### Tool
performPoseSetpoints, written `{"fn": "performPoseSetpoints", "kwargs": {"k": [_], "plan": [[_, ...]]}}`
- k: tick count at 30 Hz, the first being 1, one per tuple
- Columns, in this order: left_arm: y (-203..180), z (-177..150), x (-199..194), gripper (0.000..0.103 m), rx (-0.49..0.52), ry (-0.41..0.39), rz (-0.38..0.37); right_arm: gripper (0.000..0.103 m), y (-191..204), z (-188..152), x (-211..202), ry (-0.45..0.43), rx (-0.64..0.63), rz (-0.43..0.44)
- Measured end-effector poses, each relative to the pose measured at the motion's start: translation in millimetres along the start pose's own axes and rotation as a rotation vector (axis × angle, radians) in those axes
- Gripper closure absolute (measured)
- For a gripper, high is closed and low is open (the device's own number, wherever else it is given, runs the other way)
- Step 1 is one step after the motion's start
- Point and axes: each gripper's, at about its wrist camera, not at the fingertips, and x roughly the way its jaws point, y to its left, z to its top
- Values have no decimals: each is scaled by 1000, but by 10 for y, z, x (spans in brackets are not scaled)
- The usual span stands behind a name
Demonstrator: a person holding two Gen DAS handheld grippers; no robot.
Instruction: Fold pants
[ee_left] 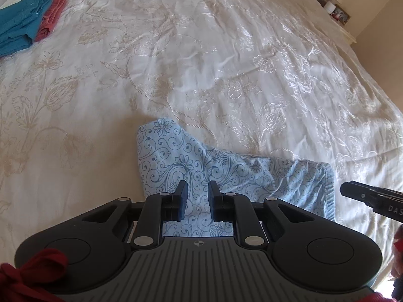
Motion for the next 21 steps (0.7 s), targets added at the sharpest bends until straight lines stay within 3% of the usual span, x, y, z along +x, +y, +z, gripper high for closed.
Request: {"fn": "performPoseSetpoints", "kwargs": {"k": [7,10,11,13,15,17,21], "plan": [[111,130,237,86,-28,21,37,60,-34,175,331,44,50,47],[179,199,336,86,-43,26,62,78,6,210,383,40,43,44],[195,218,368,86,-46,28,68,81,30,216,391,42,29,25],[226,266,452,86,-46,34,83,97,50,225,429,48,-20,-63],[246,297,528,86,-40,45,90,97,-21,213,487,60,-3,-103],[245,312,579,86,-29,56,92,97,-108,196,513,73,48,-87],[235,320,533,86,-22,54,92,95,-82,169,439,61,19,-68]]}}
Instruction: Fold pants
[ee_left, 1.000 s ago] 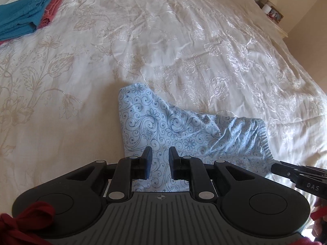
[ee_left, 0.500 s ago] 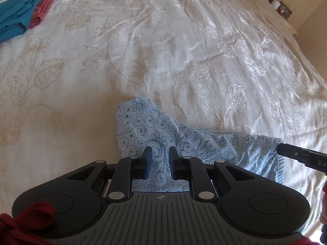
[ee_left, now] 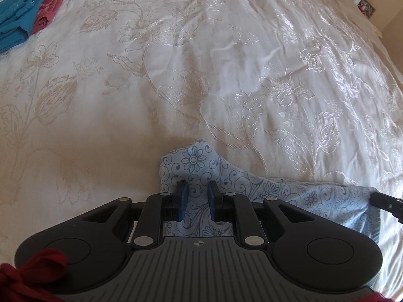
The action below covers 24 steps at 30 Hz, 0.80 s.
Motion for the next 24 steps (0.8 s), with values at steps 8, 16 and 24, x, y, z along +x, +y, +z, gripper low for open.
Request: {"fn": "performPoseSetpoints", "kwargs": {"k": [8,16,24], "plan": [[-9,-280,-531,86,58,-57,-36,71,-45,-199,-332,-26,10,14],[-52,-835,-602,86,48,15,-42,71,23,-564,-330,50,52,8],[8,-1121,-392,86,39,68,-42,82,-1,-716,-222,91,28,-27]]}}
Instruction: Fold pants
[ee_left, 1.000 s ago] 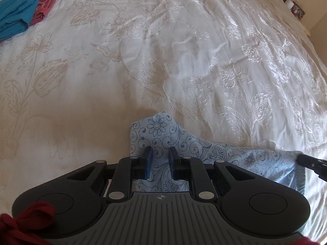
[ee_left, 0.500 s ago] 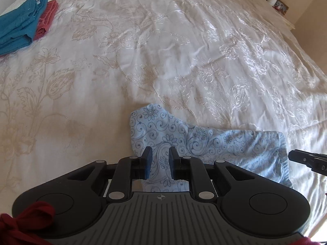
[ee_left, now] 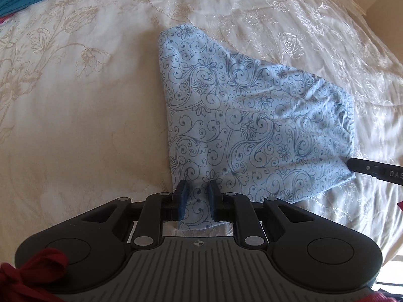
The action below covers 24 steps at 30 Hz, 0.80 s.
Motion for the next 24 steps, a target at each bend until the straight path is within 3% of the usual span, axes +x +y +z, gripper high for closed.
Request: {"fn": "performPoseSetpoints", "kwargs": {"k": [7,10,14,16,19,24], "plan": [[36,-73,-32,83,-11,21,6,81,-74,-74,-51,-9,21,-16],[80,-69,-217,84,-38,-14,-6,69,-122,-57,-219,-61,74,40],[102,55,-427,83,-21,-116,-8,42,-157,-6,-405,-176,61,59],[117,162,-421,82,-39,-125,-17,42,-158,64,-382,-188,40,61],[135,314,-314,81,-62,-109,-25,42,-146,209,-246,-138,15,73],[106,444,-119,72,-38,-78,-25,43,-88,335,-67,-97,-55,98]]}}
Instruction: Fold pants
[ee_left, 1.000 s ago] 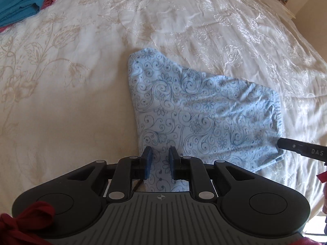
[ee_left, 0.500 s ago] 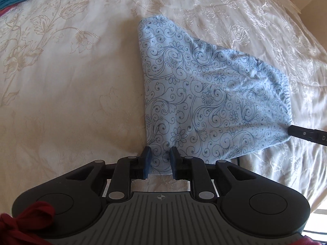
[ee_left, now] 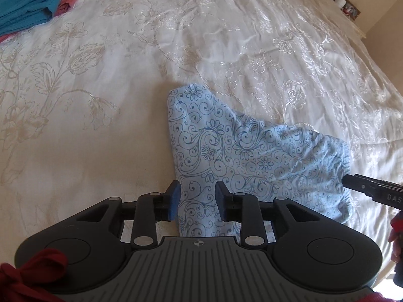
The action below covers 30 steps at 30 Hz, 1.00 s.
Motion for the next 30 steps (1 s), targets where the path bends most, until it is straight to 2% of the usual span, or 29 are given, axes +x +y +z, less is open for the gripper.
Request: {"fn": "performPoseSetpoints", "kwargs": {"k": [5,8,11,16,22,30], "plan": [[21,60,178,70,-11,43,-6,43,-32,60,213,51,-3,20],[28,95,316,59,-18,72,-7,42,-88,68,315,82,12,51],[46,124,420,54,-38,98,-18,40,-154,86,378,93,34,90],[43,164,497,48,-42,109,-31,38,-245,114,435,97,62,146],[14,203,543,41,-38,109,-33,35,-243,137,482,93,44,174],[-83,294,656,22,-43,89,-32,33,-164,176,553,70,20,187]]}}
